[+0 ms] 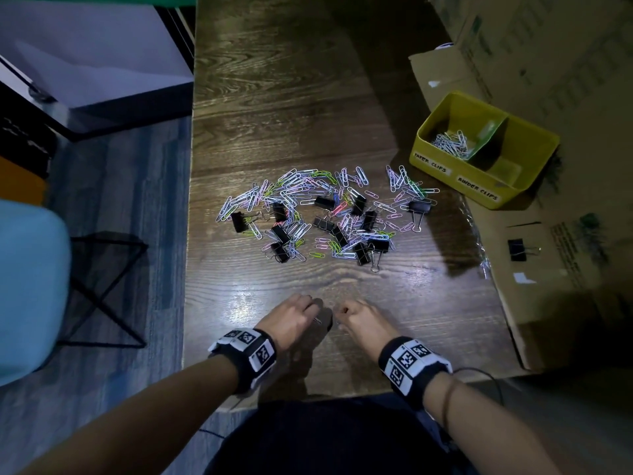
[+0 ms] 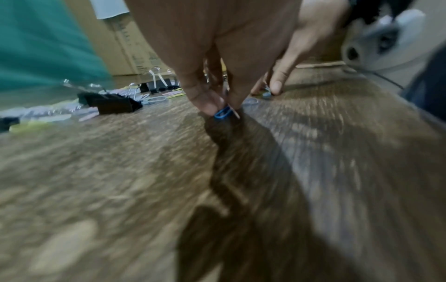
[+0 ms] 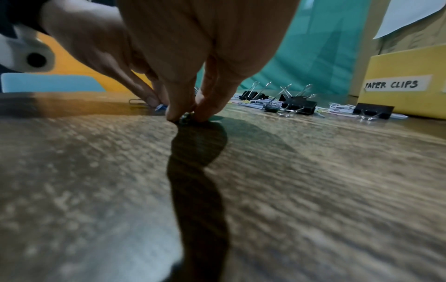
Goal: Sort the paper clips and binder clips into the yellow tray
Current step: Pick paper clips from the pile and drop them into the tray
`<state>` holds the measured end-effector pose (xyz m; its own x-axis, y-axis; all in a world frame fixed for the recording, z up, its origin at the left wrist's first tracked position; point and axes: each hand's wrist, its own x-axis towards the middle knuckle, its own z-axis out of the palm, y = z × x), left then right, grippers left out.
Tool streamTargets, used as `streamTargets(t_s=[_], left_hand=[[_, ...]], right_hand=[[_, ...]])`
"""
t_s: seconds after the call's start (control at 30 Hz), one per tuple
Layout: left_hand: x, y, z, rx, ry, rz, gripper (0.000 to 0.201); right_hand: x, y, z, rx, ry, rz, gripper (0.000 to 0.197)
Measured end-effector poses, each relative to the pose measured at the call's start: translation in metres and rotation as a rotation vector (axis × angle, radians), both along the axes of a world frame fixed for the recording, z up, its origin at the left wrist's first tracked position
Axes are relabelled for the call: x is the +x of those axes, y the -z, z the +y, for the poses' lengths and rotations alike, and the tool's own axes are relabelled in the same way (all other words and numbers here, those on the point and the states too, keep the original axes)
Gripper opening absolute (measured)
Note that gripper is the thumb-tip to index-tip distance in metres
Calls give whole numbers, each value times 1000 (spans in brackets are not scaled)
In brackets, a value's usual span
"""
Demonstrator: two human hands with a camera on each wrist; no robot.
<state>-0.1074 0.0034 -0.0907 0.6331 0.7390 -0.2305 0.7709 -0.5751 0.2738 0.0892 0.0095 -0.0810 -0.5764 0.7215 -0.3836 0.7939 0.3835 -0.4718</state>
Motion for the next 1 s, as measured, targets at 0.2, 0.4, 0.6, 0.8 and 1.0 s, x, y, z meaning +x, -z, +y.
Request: streamTargets(t_s=[0.2,0.4,0.6,0.8,1.0], left_hand=[[4,-2,0,-195,-183,102,34],[5,-1,-2,-160,-131,98,30],[-3,-12,0,-118,-31,-18,33],[-22,-16,6,-171,-63,-232,33],[-15,-35,-5,-75,-214,-321,18]], right_hand=[[-5,-7,-9,-29,38,-57,32],[-13,-10,-13,17,23,-176,35],[-16,-18,-6,13,-99,-277,30],[-4,-6,10,-289,459,92,15],[9,-4,28,-684,836,455,20]])
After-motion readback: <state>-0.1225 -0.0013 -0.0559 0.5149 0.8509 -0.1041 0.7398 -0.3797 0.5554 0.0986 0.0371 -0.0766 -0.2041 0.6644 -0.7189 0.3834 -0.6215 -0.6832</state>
